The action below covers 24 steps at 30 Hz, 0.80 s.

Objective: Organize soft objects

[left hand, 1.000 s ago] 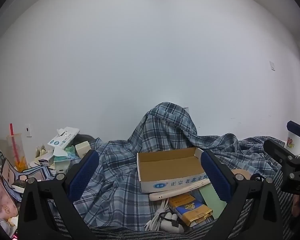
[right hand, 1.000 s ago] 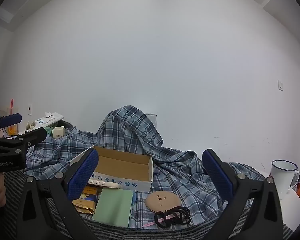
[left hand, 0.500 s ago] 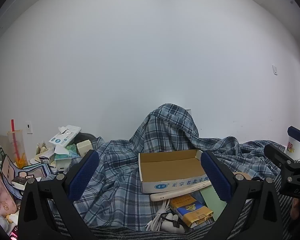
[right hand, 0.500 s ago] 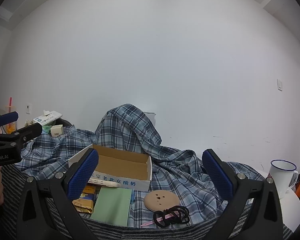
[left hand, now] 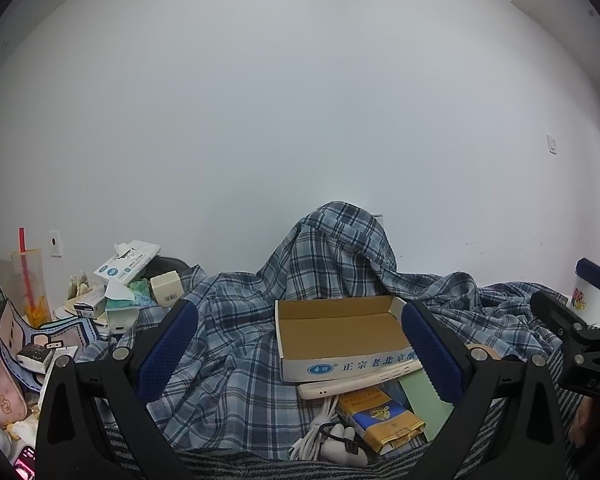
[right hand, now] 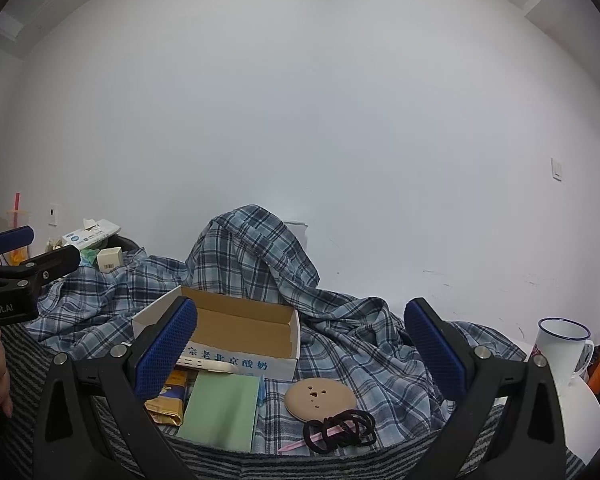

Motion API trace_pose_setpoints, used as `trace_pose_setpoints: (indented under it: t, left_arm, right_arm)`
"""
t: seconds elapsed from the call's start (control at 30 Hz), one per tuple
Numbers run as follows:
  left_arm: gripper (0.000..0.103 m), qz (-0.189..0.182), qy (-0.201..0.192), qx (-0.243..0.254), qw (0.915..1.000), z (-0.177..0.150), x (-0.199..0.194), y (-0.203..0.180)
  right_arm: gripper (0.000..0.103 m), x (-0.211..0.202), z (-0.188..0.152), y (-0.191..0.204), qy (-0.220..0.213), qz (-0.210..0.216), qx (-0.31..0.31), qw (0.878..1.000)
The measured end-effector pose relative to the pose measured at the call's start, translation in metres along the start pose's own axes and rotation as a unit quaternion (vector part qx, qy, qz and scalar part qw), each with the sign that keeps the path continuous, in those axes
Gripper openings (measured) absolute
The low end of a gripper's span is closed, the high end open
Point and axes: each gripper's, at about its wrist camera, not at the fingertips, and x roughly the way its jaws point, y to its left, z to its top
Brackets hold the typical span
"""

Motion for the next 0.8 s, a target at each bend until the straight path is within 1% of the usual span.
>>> trace_pose_setpoints:
  t: [0.17, 0.53, 0.63, 0.8]
  left_arm:
    - [0.103, 0.002, 0.001, -0.002, 1.0, -0.0004, 0.0031, -0.0018]
    - [0.103, -0.001, -0.003, 0.005, 1.0, -0.0013, 0.0023, -0.0041]
    - [0.103, 0.001, 0.001, 0.01, 0.9999, -0.0017, 0.003, -0.0059]
    - [0.103, 0.005, 0.002, 0.013, 0.9999, -0.001, 0.0035, -0.0078]
  right_arm:
    - [0.103, 0.0062, -0.001, -0.0008, 0.021, -0.005, 0.004, 1.0]
    - [0.103, 0.0037, -0.0001, 0.0016, 0.016, -0.005, -0.003, 1.0]
    - [0.103, 0.0042, 0.0006, 0.0022, 0.017, 0.003, -0.003, 1.0]
    - [0.103, 0.0048, 0.001, 0.0037, 0.018, 0.001, -0.005, 1.0]
